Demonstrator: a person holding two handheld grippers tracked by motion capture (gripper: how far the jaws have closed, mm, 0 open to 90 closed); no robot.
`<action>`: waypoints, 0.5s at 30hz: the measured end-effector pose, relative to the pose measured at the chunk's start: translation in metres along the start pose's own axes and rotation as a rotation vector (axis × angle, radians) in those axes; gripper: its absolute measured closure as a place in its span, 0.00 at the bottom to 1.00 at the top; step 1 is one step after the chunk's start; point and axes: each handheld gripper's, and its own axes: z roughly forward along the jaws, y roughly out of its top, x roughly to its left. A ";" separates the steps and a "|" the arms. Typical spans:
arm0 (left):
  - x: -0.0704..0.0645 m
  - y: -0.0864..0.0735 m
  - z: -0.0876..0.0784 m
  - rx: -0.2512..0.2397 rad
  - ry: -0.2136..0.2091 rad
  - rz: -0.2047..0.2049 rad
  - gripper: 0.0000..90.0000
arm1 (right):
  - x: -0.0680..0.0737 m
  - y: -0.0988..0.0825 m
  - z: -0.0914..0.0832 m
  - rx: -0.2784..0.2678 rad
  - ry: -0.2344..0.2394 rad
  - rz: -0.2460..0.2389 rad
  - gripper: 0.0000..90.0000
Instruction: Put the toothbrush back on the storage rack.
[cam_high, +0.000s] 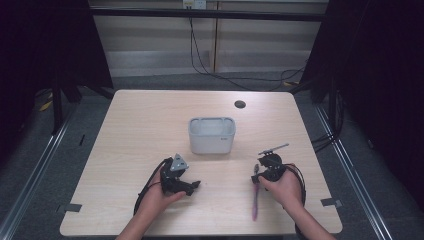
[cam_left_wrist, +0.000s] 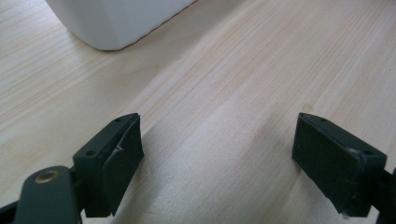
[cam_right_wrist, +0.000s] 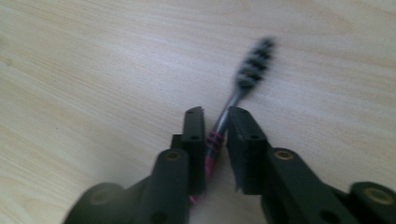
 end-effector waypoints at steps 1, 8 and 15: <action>0.000 0.000 0.000 0.000 0.000 0.000 0.17 | 0.000 0.000 0.000 0.000 0.000 0.000 0.89; 0.000 0.000 0.000 0.000 0.000 0.000 0.17 | -0.002 0.004 0.002 -0.008 -0.010 0.007 0.93; 0.000 0.000 0.000 0.000 0.000 0.000 0.17 | -0.006 0.006 0.000 -0.029 0.013 0.012 0.93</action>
